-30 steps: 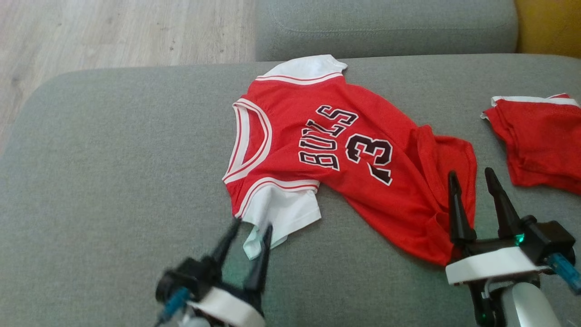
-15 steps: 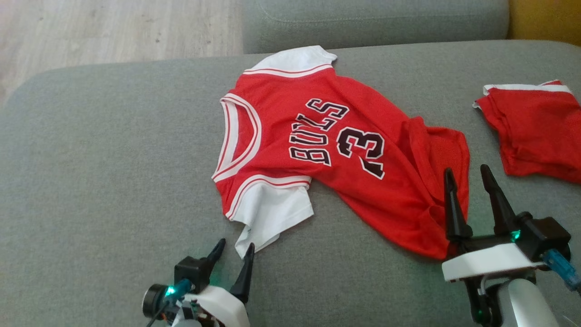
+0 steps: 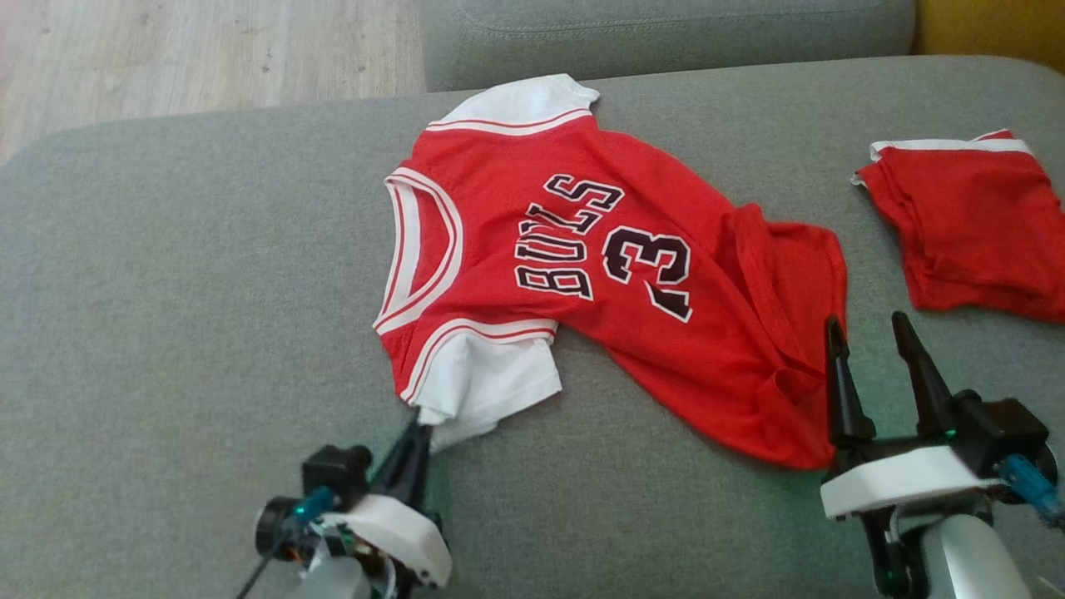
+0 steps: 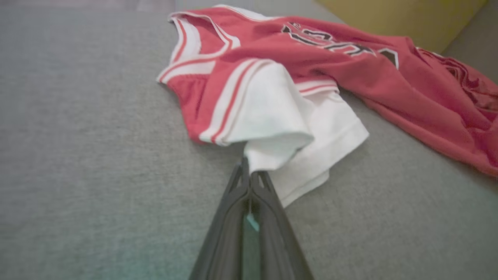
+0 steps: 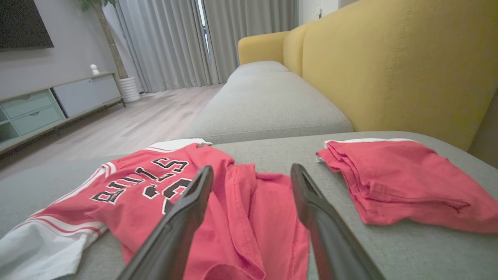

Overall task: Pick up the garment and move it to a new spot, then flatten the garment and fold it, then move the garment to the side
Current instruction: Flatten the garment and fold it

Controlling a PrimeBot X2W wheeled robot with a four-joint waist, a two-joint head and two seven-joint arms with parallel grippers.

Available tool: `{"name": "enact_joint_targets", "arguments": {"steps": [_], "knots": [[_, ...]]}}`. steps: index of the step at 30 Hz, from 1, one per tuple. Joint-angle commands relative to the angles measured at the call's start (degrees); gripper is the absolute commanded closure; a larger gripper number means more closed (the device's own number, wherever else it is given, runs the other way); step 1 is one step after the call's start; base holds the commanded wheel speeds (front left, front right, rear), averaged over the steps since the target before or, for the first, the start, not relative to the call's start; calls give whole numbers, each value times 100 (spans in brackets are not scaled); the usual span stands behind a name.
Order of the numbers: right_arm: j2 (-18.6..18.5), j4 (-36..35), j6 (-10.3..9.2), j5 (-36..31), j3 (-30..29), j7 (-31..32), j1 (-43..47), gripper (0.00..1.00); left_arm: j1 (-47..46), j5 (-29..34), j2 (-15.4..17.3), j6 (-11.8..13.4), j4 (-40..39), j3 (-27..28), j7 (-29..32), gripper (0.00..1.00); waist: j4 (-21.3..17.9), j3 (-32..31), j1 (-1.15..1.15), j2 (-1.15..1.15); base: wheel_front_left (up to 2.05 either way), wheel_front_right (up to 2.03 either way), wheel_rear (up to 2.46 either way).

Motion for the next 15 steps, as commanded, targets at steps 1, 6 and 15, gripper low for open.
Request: {"name": "enact_joint_targets", "arguments": {"steps": [1,6,15], "knots": [[-16,-134,-5,-48,106,21,-166,0,-228,-70,61,43,-218,248,-117,100,4,-10,0,0,0,0,0],[-15,57,-5,-55,54,277,9,0,-215,-45,209,224,-901,732,-240,100,11,-73,0,0,0,0,0],[-259,273,-5,316,464,1040,375,0,424,389,163,539,-2504,1933,-245,100,-124,-239,0,0,0,0,0]]}}
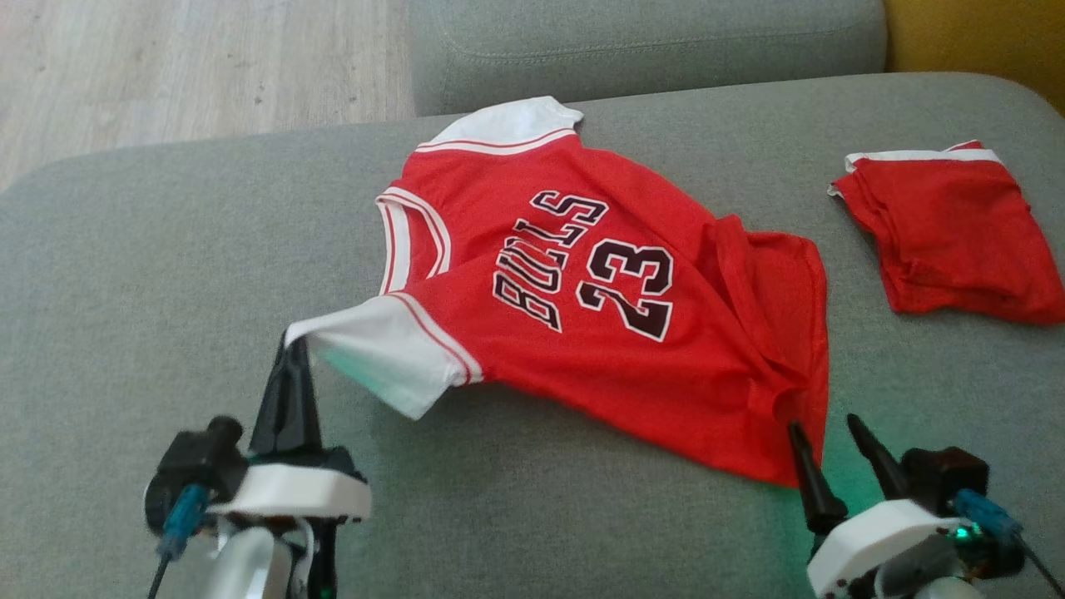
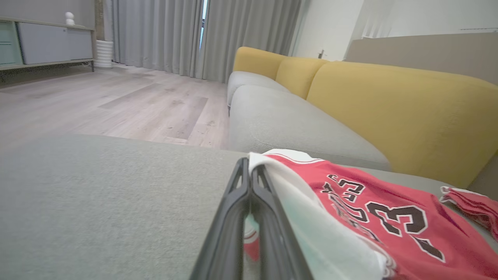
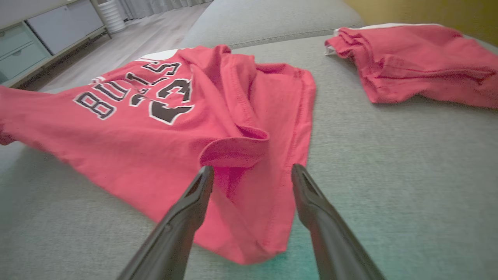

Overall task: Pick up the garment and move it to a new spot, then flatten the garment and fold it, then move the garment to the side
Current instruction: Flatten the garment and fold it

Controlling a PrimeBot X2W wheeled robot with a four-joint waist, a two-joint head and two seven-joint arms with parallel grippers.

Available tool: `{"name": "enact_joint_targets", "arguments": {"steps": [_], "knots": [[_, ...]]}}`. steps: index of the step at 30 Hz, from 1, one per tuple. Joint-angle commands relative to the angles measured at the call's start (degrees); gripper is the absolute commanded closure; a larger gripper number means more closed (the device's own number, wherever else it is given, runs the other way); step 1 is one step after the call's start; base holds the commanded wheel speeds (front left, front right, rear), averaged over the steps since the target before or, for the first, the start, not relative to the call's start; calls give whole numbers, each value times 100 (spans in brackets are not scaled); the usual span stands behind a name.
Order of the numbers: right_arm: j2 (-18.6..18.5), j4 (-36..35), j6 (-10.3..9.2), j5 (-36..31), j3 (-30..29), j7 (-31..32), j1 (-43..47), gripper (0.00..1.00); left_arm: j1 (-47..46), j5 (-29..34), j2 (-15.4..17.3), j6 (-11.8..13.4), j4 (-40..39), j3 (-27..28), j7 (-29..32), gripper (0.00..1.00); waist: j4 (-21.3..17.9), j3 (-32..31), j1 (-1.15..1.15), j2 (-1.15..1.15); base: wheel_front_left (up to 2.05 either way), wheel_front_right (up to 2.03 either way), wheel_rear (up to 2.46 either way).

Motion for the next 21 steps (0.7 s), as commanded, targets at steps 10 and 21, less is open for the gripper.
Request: {"name": "enact_joint_targets", "arguments": {"steps": [10,21], "knots": [[-126,-156,-5,28,-38,-58,-235,0,307,456,-75,555,-46,923,-58,100,173,-125,0,0,0,0,0],[-96,-449,-5,-76,-226,-636,-678,0,108,644,-121,-11,-783,544,-58,0,708,-32,0,0,0,0,0]]}}
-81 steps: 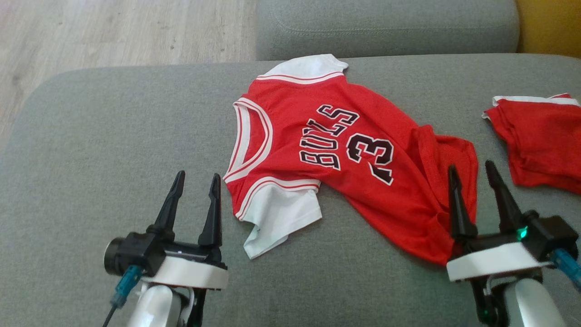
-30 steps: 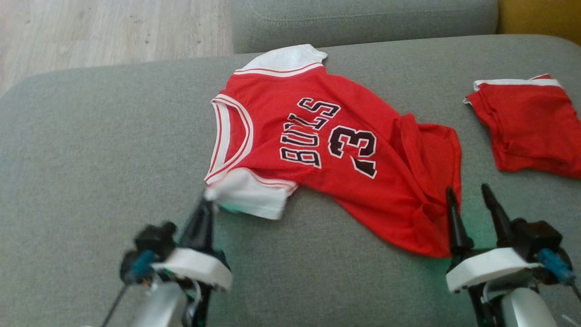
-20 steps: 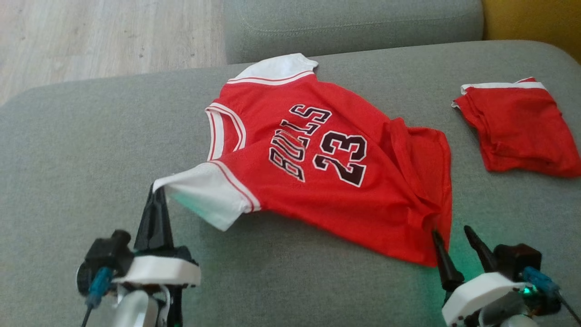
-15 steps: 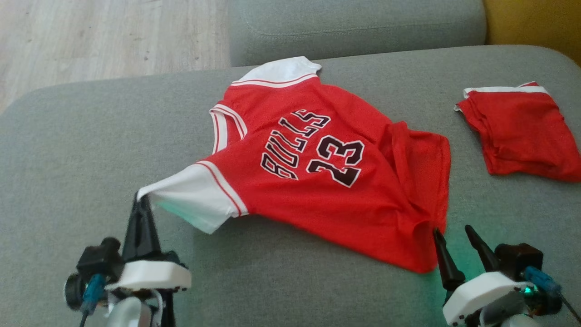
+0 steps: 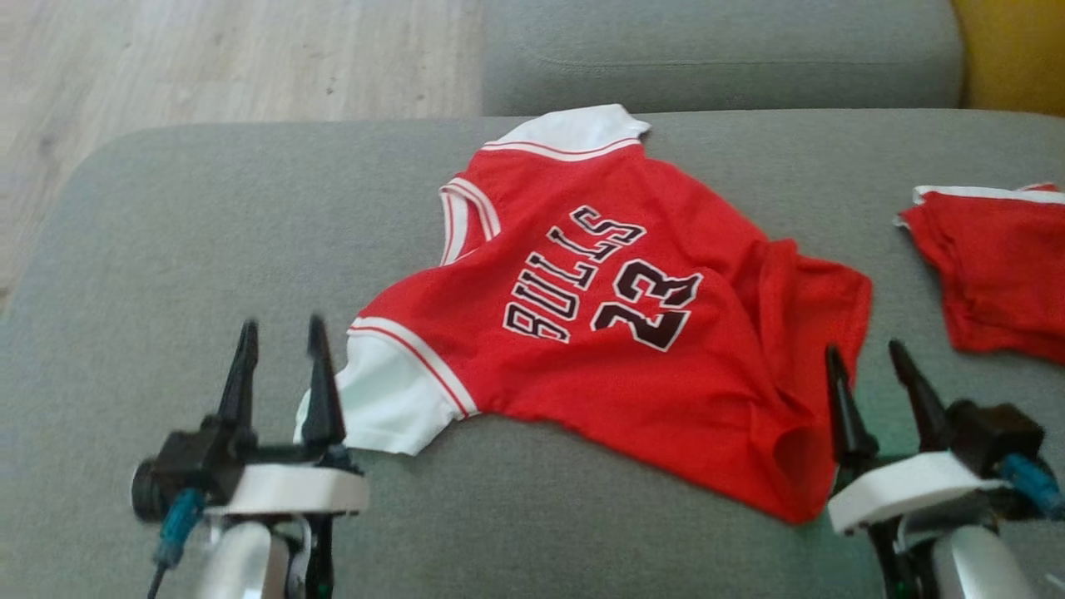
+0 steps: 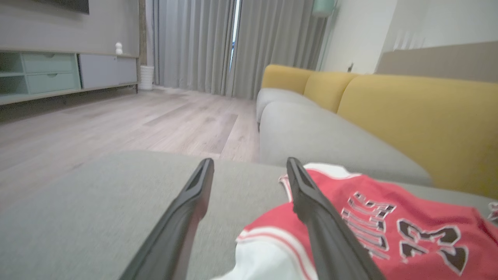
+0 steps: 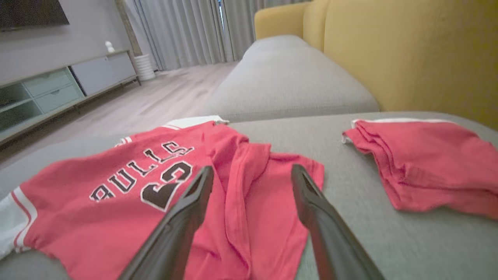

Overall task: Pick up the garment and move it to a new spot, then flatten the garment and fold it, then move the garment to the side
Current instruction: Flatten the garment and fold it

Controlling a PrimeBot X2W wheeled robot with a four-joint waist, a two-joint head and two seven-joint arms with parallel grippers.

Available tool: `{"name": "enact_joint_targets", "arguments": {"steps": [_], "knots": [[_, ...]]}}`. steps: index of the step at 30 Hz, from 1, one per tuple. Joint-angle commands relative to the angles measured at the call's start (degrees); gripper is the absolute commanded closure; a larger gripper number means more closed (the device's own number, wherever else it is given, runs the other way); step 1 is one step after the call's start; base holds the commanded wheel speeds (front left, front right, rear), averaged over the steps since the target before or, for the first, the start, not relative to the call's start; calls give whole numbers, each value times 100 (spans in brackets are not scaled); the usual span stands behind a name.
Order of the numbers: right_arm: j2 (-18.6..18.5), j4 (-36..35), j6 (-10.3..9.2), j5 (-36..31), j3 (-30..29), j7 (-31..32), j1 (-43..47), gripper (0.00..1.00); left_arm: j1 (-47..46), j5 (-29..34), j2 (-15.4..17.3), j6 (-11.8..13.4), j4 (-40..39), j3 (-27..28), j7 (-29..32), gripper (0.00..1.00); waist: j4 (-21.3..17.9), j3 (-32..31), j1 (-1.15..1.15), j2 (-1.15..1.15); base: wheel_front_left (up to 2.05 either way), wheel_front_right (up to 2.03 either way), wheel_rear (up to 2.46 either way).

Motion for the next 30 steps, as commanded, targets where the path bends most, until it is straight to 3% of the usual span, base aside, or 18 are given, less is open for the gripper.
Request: {"name": "enact_joint_targets", "arguments": {"steps": [1,9,14,20,26,30], "knots": [[-47,-236,-5,-51,87,-115,-354,0,-176,15,11,-115,-506,57,-53,0,170,99,0,0,0,0,0],[-300,165,-5,-211,-169,293,-1258,0,-87,-186,8,-221,-796,-515,-54,0,573,401,0,0,0,0,0],[-351,1062,-5,60,-564,995,-2241,0,-204,-292,7,-213,-700,-791,-54,0,876,623,0,0,0,0,0],[-763,2199,-5,-129,-491,1684,-3215,0,-393,-435,7,-203,-584,-1119,-54,0,1235,865,0,0,0,0,0],[-1011,3282,-5,-183,-386,2384,-3678,0,-493,-562,6,-139,-520,-1272,-54,0,1453,957,0,0,0,0,0],[-1064,3630,-5,12,-174,2602,-3786,0,-489,-575,6,-105,-502,-1286,-54,0,1483,951,0,0,0,0,0]]}}
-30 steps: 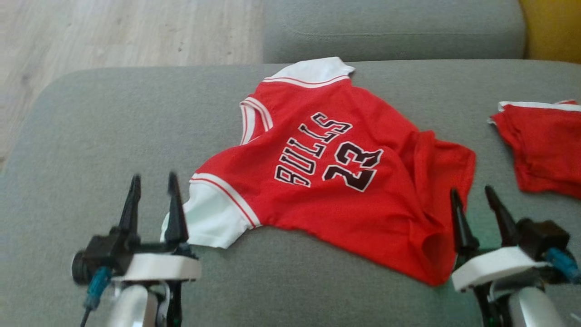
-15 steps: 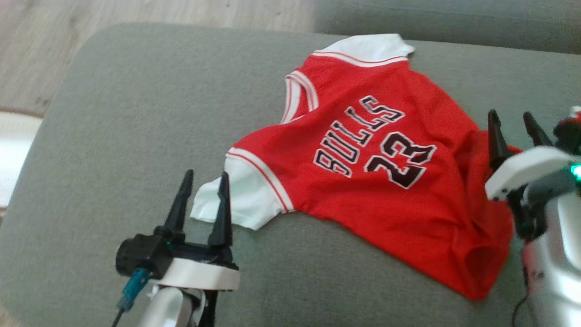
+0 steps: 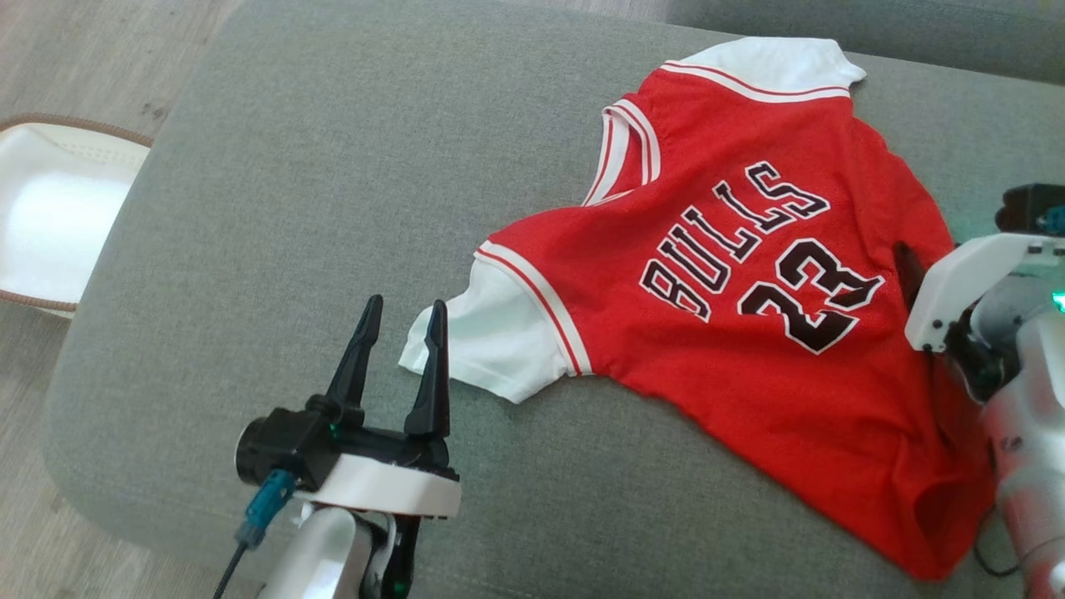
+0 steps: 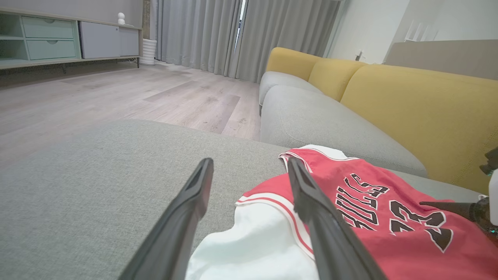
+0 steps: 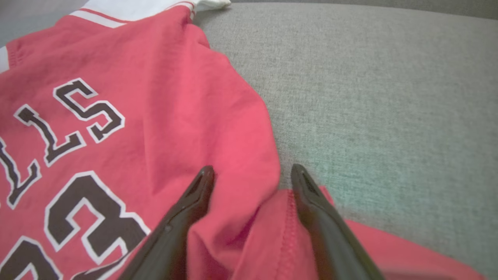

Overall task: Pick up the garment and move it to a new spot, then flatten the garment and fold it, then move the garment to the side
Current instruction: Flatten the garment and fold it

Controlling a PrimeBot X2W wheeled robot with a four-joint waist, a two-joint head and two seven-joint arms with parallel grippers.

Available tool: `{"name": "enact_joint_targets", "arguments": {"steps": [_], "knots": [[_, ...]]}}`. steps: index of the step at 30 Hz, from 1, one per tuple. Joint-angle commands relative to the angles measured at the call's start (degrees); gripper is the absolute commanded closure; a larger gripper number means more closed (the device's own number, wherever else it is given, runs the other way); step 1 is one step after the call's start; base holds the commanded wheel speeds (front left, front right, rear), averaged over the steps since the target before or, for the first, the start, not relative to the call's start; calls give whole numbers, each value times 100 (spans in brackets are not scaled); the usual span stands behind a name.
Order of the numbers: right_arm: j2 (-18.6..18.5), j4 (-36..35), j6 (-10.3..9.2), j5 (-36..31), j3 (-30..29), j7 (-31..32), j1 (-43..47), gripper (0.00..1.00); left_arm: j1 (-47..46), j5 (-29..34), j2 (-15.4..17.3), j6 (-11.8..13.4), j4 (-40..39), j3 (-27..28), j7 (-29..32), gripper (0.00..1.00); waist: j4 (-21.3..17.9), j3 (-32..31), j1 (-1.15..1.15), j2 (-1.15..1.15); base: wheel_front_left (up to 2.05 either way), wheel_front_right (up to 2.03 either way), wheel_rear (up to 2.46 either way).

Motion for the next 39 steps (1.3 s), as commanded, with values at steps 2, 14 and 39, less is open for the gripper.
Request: {"name": "enact_joint_targets", "arguments": {"steps": [2,14,39], "knots": [[-117,-63,-5,105,274,68,-251,100,-178,3,15,44,-155,143,-47,0,-11,1,-1,0,0,0,0],[-828,-102,-5,-298,815,-868,-1019,100,-311,-73,15,60,-235,66,-47,0,4,194,-1,0,0,0,0],[-722,924,-5,-359,1531,-2967,-1779,0,-372,-15,15,51,-142,172,-47,0,-335,-52,-1,0,0,0,0]]}}
